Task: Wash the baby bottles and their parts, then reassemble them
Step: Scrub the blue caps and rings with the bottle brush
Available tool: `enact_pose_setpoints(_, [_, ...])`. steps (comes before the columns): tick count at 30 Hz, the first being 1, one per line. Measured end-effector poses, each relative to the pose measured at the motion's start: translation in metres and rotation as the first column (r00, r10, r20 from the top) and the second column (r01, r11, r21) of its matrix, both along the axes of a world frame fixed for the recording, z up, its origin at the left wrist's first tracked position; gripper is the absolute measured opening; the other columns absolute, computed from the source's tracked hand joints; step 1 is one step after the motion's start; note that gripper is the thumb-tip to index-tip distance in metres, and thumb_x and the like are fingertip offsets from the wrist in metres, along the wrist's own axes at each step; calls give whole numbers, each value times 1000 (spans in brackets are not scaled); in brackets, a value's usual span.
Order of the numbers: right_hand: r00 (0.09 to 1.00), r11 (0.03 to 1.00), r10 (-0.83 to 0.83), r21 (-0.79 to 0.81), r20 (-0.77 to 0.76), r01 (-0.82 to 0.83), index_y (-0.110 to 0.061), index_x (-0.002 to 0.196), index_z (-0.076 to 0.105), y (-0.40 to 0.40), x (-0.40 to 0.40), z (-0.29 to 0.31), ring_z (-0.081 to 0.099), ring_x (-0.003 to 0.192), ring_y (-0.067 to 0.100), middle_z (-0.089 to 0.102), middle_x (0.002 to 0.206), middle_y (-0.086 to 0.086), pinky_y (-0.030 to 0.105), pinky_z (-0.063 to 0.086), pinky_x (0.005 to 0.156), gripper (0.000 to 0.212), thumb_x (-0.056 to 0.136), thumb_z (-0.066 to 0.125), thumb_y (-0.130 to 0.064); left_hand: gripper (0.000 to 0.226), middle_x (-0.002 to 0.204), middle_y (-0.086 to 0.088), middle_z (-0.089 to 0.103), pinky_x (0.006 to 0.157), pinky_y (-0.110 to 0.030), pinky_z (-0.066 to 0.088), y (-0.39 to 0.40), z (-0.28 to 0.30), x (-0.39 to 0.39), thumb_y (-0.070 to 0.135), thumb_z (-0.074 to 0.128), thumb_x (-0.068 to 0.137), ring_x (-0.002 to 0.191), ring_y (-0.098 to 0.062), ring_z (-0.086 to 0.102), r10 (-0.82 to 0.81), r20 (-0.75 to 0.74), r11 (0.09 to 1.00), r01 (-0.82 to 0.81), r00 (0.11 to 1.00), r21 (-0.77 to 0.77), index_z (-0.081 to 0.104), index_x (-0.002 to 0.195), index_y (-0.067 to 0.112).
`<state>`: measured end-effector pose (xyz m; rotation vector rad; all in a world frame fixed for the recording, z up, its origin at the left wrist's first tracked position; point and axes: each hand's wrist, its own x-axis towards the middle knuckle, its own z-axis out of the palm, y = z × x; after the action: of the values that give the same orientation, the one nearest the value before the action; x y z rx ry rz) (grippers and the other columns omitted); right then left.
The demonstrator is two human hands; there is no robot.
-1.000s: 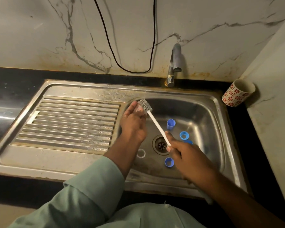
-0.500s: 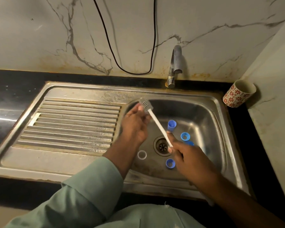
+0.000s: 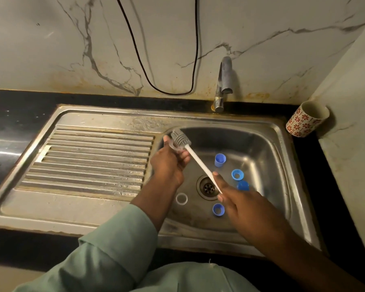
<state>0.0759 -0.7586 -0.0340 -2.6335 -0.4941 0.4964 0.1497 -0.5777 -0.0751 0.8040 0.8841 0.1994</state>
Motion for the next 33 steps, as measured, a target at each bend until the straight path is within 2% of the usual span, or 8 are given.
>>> enact_pose_setpoints(3, [1000,999,-4,-46,-23,3,-52,147,11,11,8,-2,56,66,13,50,72,-8,31,48,61,52,102,34,-40,34,64,-5,58,35,-17,31,-5,-8,-3,38,51,105,36,-5,39,-16,-120,999,20,993,26,67,87,13])
enact_pose_setpoints(6, [1000,999,19,-37,-14,-20,-51,147,6,10,3,-9,55,65,10,54,73,-8,28,46,60,53,102,32,-41,24,49,2,49,34,-14,24,3,-4,-1,27,53,104,33,-4,32,20,-136,999,-24,991,-29,63,85,15])
enact_pose_setpoints(11, [999,1000,23,17,-27,-23,-53,147,8,10,7,-8,60,71,13,60,80,-8,34,52,65,54,102,34,-39,38,45,4,43,35,-13,27,0,-7,-6,21,44,103,31,-7,35,-115,-148,993,114,982,-15,51,66,20])
enact_pose_setpoints(16, [995,995,89,42,-45,-87,-58,144,7,2,-6,-8,60,74,14,62,83,-6,32,50,68,55,100,36,-40,32,39,3,50,35,-12,26,11,-2,-5,22,47,103,29,-7,41,-20,-105,1000,20,994,-1,53,72,17])
enact_pose_setpoints(21, [999,996,30,83,-40,-27,-56,145,16,1,11,-12,62,74,23,63,83,3,39,52,69,52,100,38,-39,36,41,5,40,33,-13,24,4,-8,-11,23,41,105,32,-7,37,-179,-113,983,173,977,-65,49,70,19])
enact_pose_setpoints(25, [995,981,89,177,-53,-79,-60,140,23,-8,-2,-14,54,63,12,58,71,-3,31,47,65,51,98,41,-39,39,41,6,44,31,-14,22,14,-5,-12,28,39,106,31,-5,36,-141,-48,988,137,989,-72,49,70,19])
enact_pose_setpoints(30, [998,974,58,223,-34,-49,-60,140,24,-5,3,-20,52,55,9,57,65,-4,22,44,55,51,98,44,-37,61,40,6,36,30,-14,19,17,-3,-11,26,43,104,30,-5,33,-151,45,977,156,987,-143,51,43,19])
enact_pose_setpoints(33, [995,956,49,292,-82,-23,-62,135,30,-7,-1,-16,55,57,6,63,71,0,20,44,57,50,97,47,-35,56,43,4,42,33,-16,22,19,-4,-12,31,46,104,34,-7,37,-151,29,989,151,988,-8,64,53,17])
